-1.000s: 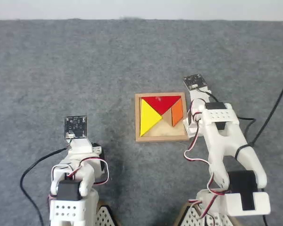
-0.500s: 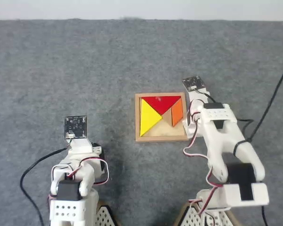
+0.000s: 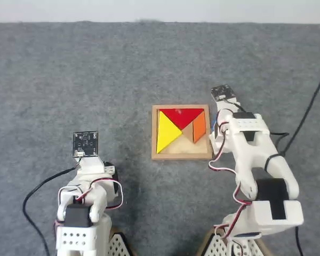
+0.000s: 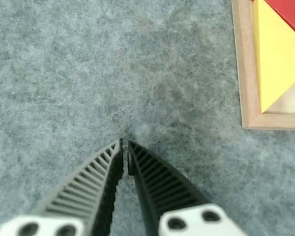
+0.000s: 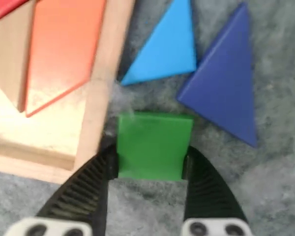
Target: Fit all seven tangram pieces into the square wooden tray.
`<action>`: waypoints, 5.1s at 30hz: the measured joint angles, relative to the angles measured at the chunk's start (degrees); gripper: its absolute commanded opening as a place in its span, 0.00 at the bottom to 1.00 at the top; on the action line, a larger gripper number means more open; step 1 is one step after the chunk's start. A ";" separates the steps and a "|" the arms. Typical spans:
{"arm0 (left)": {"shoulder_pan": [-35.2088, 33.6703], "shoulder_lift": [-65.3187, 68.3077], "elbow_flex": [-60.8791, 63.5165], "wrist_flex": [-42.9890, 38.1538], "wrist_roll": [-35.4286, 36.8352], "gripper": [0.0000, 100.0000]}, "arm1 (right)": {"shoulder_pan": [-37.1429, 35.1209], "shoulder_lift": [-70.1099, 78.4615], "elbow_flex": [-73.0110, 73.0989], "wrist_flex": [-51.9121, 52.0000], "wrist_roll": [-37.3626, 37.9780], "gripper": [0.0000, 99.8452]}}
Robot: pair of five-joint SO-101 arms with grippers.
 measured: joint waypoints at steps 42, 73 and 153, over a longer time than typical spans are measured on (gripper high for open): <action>0.00 0.00 0.00 0.00 0.00 0.01 | -24.79 2.37 -11.87 6.95 7.74 0.15; 0.00 0.00 0.00 0.00 0.00 0.01 | -24.44 1.67 -11.96 6.24 7.82 0.19; 0.00 0.00 0.00 0.00 0.00 0.01 | 3.34 13.01 -28.75 12.22 6.86 0.25</action>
